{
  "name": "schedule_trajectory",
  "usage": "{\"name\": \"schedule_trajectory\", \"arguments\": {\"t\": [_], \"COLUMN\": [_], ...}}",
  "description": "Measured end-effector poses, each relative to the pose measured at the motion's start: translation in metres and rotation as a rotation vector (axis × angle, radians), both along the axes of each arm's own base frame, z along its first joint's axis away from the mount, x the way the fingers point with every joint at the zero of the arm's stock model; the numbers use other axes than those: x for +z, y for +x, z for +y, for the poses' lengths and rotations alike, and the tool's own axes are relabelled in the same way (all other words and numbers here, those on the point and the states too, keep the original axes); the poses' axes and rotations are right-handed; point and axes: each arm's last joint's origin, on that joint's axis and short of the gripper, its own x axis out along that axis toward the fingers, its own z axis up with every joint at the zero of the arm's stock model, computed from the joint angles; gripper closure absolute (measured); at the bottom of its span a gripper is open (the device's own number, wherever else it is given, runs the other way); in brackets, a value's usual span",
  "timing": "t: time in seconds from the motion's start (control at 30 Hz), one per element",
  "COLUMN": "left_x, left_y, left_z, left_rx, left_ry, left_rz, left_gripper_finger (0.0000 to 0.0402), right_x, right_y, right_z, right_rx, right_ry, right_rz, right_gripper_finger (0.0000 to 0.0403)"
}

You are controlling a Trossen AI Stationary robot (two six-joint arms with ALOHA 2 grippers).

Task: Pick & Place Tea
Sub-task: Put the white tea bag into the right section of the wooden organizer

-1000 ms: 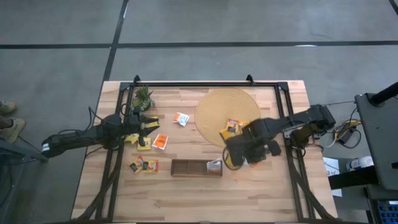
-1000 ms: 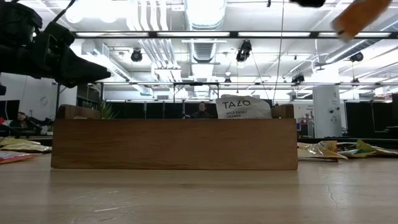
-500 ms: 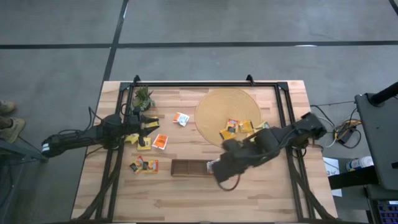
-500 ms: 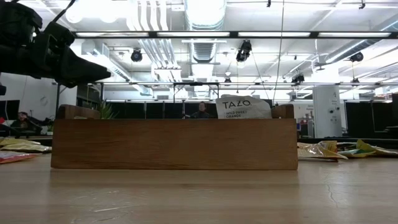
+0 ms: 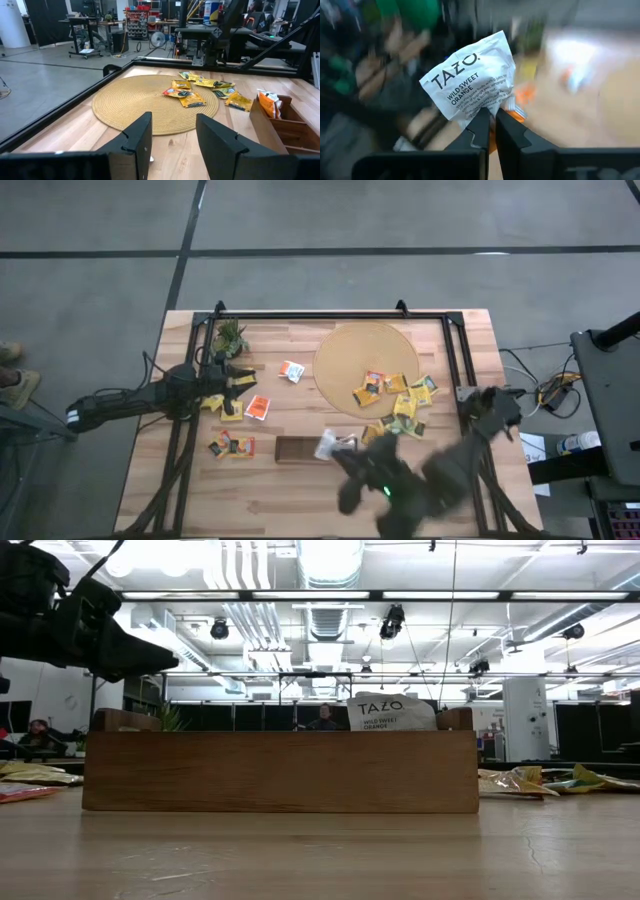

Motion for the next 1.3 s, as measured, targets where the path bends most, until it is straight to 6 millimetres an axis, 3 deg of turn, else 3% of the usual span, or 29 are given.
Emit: {"name": "schedule_trajectory", "arguments": {"t": [0.13, 0.2, 0.33, 0.47, 0.63, 0.77, 1.03, 1.3], "left_x": [0.0, 0.0, -0.001, 0.0, -0.001, -0.001, -0.001, -0.001], "left_y": [0.0, 0.0, 0.0, 0.0, 0.0, 0.0, 0.0, 0.0], "left_z": [0.0, 0.0, 0.0, 0.0, 0.0, 0.0, 0.0, 0.0], "left_rx": [0.007, 0.007, 0.008, 0.008, 0.008, 0.009, 0.009, 0.009], "left_ry": [0.0, 0.0, 0.0, 0.0, 0.0, 0.0, 0.0, -0.001], "left_rz": [0.004, 0.004, 0.006, 0.006, 0.006, 0.006, 0.007, 0.007], "left_gripper_finger": [0.0255, 0.0255, 0.0255, 0.0255, 0.0255, 0.0255, 0.0255, 0.0255], "right_x": [-0.013, -0.021, -0.035, -0.03, -0.011, -0.005, 0.009, 0.054], "right_y": [-0.025, -0.029, -0.005, 0.03, 0.062, 0.075, 0.075, 0.058], "right_z": [0.042, 0.055, 0.065, 0.066, 0.048, 0.028, 0.012, -0.02], "right_rx": [-0.128, -0.133, -0.153, -0.171, -0.208, -0.25, -0.255, -0.27], "right_ry": [-0.26, -0.298, -0.349, -0.51, -0.651, -0.667, -0.728, -0.779], "right_rz": [-0.181, -0.206, -0.17, -0.04, 0.098, 0.13, 0.197, 0.262], "right_gripper_finger": [0.039, 0.039, 0.0391, 0.0391, 0.0391, 0.0391, 0.0391, 0.0392]}}
